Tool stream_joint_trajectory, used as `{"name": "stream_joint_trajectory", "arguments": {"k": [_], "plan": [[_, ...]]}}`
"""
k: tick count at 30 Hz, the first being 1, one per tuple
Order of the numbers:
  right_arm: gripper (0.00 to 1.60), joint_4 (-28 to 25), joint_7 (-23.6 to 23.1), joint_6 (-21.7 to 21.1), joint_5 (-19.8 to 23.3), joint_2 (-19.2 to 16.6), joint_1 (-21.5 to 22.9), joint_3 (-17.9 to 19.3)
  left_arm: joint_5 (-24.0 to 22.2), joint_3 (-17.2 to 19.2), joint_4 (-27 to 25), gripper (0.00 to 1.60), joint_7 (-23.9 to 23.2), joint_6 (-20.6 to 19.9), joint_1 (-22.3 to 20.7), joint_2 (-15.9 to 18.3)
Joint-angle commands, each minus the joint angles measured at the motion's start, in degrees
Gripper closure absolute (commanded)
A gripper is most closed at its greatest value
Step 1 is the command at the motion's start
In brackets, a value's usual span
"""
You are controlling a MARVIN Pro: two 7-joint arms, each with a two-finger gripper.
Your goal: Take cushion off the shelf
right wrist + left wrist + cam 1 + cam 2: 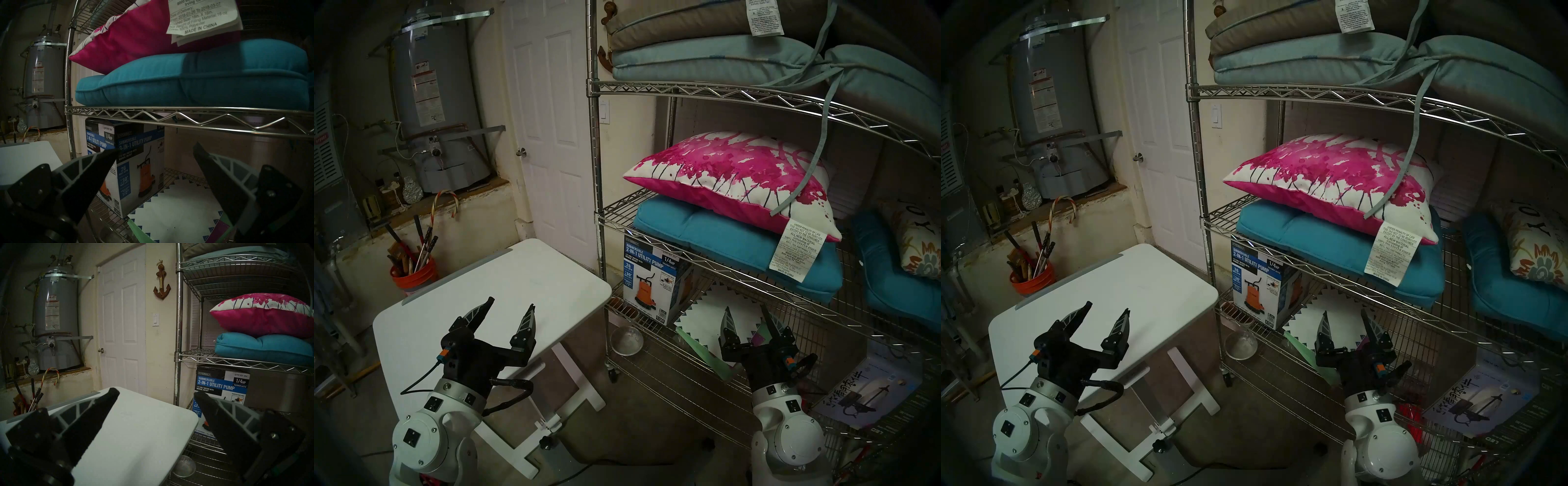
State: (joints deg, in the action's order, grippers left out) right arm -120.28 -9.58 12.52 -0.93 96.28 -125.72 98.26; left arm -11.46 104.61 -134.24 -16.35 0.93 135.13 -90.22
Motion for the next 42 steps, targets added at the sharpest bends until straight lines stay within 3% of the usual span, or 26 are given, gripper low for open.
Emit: {"name": "stream_joint_trajectory", "arguments": {"k": [1, 20, 25, 27, 30, 36, 42], "plan": [[0.00, -1.1, 0.0, 0.1, 0.0, 0.0, 0.1, 0.0, 0.0, 0.0, -1.0, 0.00, 0.0, 0.1, 0.0, 0.0], [0.00, -1.1, 0.0, 0.1, 0.0, 0.0, 0.1, 0.0, 0.0, 0.0, -1.0, 0.00, 0.0, 0.1, 0.0, 0.0], [0.00, -1.0, 0.0, 0.1, 0.0, 0.0, 0.1, 0.0, -1.1, 4.3, -2.2, 0.00, -1.3, 1.4, -0.2, 1.5], [0.00, -1.0, 0.0, 0.2, 0.0, 0.0, 0.1, 0.0, -0.2, 5.9, -2.7, 0.00, -1.4, 2.9, -0.1, 2.1], [0.00, -0.9, 0.0, 0.2, 0.0, 0.0, 0.2, 0.0, 4.9, 7.9, -2.0, 0.00, -0.7, 6.4, -0.7, 3.5], [0.00, -1.0, 0.0, 0.2, 0.0, 0.0, 0.1, 0.0, 8.4, 10.8, -2.0, 0.00, -0.4, 8.7, -1.6, 4.3], [0.00, -1.0, 0.0, 0.2, 0.0, 0.0, 0.1, 0.0, 15.4, 12.8, -3.4, 0.00, -0.3, 11.2, -2.0, 6.5]]}}
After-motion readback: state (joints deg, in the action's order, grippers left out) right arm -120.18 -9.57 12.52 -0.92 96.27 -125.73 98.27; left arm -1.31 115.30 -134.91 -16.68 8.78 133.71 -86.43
